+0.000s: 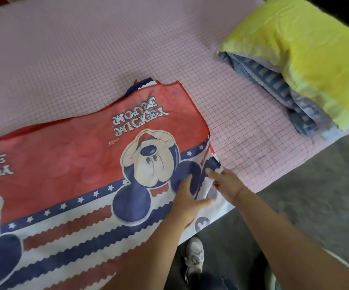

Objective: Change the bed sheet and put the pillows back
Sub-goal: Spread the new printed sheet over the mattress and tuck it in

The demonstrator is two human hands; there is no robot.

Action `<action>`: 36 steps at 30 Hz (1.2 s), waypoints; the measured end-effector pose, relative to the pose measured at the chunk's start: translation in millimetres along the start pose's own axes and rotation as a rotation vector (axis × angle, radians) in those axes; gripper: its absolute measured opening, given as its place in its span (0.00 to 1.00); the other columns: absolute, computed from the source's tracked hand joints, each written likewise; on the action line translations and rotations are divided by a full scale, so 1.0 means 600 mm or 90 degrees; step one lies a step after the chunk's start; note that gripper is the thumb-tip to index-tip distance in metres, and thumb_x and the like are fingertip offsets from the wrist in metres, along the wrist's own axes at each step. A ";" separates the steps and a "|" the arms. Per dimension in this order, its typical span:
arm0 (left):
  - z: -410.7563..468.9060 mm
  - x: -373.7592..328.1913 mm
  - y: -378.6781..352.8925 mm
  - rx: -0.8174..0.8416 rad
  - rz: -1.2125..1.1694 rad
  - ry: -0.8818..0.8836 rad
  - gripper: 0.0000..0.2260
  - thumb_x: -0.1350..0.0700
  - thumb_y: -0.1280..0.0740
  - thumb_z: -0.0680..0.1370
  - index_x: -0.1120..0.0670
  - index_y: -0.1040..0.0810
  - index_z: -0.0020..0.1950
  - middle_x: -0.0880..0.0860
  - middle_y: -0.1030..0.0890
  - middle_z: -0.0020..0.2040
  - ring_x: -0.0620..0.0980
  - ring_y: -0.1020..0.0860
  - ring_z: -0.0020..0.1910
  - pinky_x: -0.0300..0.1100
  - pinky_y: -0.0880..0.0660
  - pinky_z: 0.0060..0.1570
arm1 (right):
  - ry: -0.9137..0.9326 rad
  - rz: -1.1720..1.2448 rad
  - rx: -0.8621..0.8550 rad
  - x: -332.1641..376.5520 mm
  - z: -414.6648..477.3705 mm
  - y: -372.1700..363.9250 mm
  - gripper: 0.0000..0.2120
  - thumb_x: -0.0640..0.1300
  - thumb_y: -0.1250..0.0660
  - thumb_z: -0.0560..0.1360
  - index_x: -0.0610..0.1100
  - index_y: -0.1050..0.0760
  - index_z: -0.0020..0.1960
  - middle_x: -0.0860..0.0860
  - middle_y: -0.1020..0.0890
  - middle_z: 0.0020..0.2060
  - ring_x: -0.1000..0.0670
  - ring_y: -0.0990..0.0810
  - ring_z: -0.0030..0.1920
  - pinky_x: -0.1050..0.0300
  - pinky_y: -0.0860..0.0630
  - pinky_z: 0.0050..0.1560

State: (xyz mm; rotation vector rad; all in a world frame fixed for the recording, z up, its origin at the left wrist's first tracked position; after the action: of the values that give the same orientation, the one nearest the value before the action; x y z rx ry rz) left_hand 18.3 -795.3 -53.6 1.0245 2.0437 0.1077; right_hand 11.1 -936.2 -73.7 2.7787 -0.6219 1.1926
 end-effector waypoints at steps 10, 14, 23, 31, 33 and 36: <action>-0.128 -0.008 0.345 -0.246 -0.326 -0.153 0.16 0.65 0.33 0.77 0.43 0.20 0.52 0.45 0.16 0.49 0.46 0.19 0.46 0.40 0.22 0.50 | 0.136 0.018 0.282 0.151 -0.111 -0.318 0.06 0.44 0.30 0.72 0.47 0.22 0.49 0.55 0.18 0.40 0.57 0.22 0.42 0.62 0.30 0.47; -0.203 0.048 0.533 -0.408 -0.311 -0.120 0.16 0.69 0.39 0.77 0.53 0.21 0.58 0.51 0.18 0.50 0.54 0.19 0.50 0.39 0.25 0.47 | 0.141 -0.056 0.304 0.152 -0.147 -0.388 0.10 0.50 0.29 0.72 0.49 0.22 0.52 0.51 0.23 0.50 0.53 0.27 0.54 0.57 0.33 0.52; -0.378 0.118 0.806 -0.549 -0.305 -0.113 0.07 0.59 0.36 0.80 0.51 0.19 0.54 0.51 0.17 0.48 0.48 0.20 0.40 0.37 0.27 0.36 | 0.152 -0.081 0.295 0.137 -0.203 -0.500 0.14 0.51 0.34 0.73 0.50 0.24 0.57 0.55 0.20 0.50 0.53 0.24 0.53 0.57 0.30 0.56; -0.439 0.120 0.889 -0.501 -0.262 -0.134 0.17 0.66 0.42 0.80 0.46 0.20 0.45 0.49 0.17 0.39 0.41 0.22 0.30 0.32 0.28 0.28 | 0.263 -0.076 0.363 0.247 -0.278 -0.733 0.14 0.45 0.33 0.76 0.53 0.26 0.62 0.56 0.22 0.60 0.56 0.26 0.58 0.54 0.33 0.58; -0.450 0.113 0.904 -0.487 -0.254 -0.147 0.18 0.68 0.44 0.80 0.50 0.20 0.42 0.45 0.18 0.30 0.40 0.25 0.25 0.31 0.30 0.26 | 0.320 -0.096 0.369 0.286 -0.302 -0.780 0.21 0.43 0.32 0.76 0.54 0.32 0.66 0.53 0.26 0.62 0.57 0.26 0.57 0.58 0.32 0.56; -0.465 0.100 0.921 -0.461 -0.261 -0.164 0.15 0.58 0.41 0.83 0.53 0.22 0.38 0.44 0.25 0.23 0.40 0.28 0.23 0.29 0.32 0.24 | 0.406 -0.208 0.391 0.337 -0.328 -0.822 0.43 0.52 0.24 0.68 0.58 0.44 0.75 0.54 0.37 0.69 0.54 0.34 0.68 0.55 0.34 0.63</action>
State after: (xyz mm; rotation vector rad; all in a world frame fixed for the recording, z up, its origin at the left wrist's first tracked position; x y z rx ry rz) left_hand 148.0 -311.4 315.4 0.1571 1.7222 0.4370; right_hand 191.1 -512.4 259.5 2.4601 0.2896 2.2999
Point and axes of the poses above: each hand's wrist, its own z-axis towards the middle knuckle, its own y-axis out of the back of the hand, x = y × z, the point moved 6 cm from there along z, towards the middle knuckle
